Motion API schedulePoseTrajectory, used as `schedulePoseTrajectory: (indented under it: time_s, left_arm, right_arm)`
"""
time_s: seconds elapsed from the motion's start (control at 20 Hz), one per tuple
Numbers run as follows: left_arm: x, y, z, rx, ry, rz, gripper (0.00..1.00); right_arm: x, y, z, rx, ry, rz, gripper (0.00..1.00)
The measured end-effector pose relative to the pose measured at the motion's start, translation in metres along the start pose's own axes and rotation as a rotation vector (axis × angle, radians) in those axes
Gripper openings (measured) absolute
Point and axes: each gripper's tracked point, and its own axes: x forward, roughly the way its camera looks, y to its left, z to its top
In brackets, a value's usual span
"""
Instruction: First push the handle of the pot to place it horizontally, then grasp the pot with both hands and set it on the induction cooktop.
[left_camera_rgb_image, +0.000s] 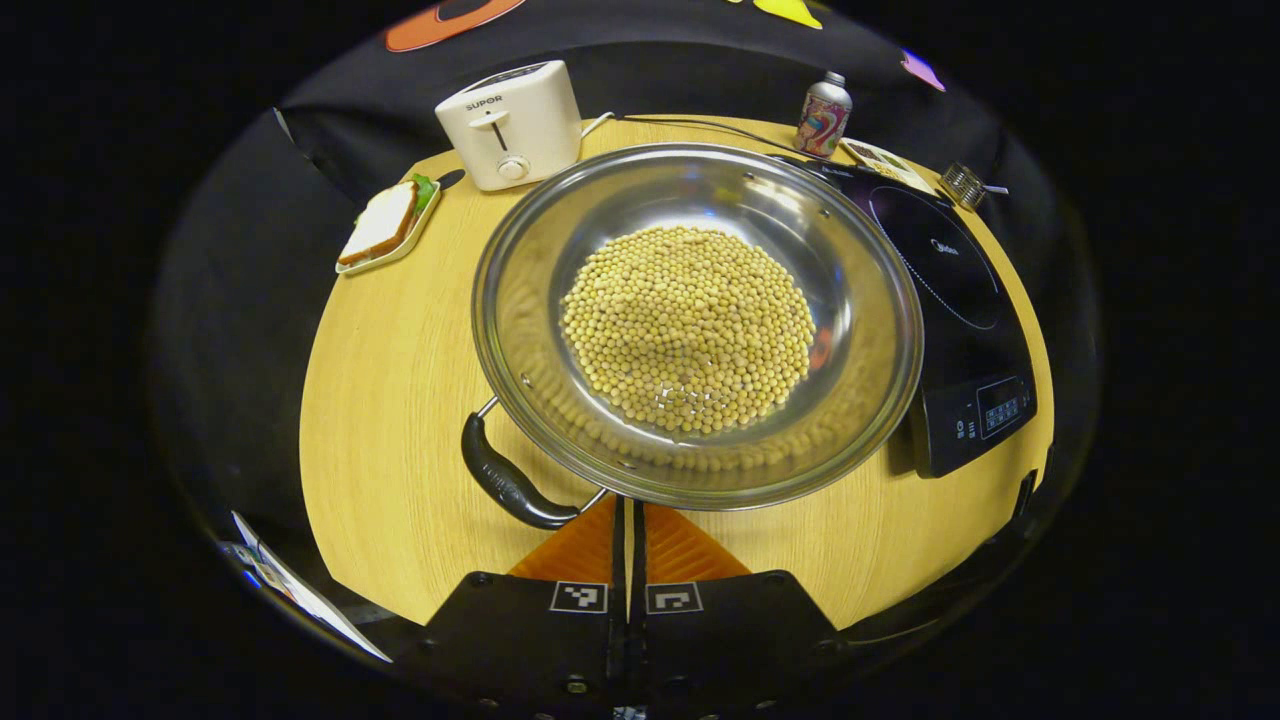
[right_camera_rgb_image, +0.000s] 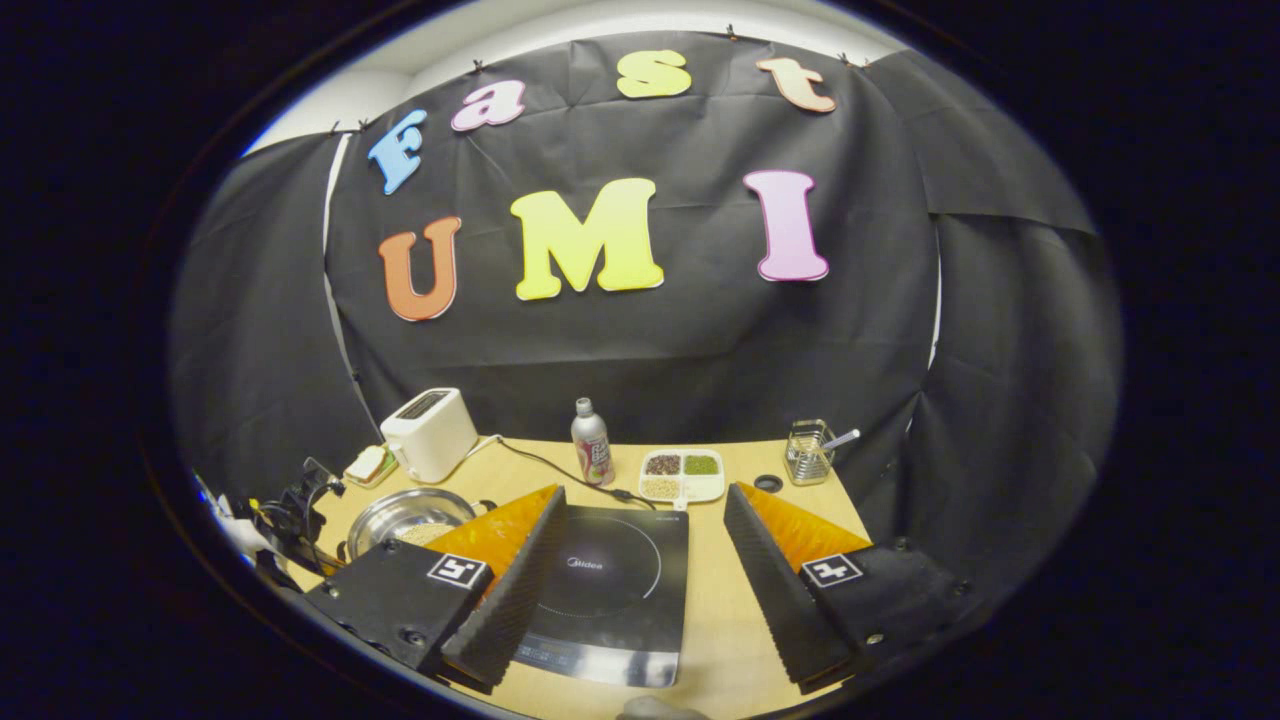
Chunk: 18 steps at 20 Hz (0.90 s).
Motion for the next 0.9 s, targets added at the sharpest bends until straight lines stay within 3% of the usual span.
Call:
schedulePoseTrajectory:
  time_s: [0.9]
  left_arm:
    - [0.013, 0.066, 0.027, -0.106, -0.035, 0.048, 0.00]
  right_arm:
    - [0.002, 0.006, -0.001, -0.028, 0.020, -0.006, 0.99]
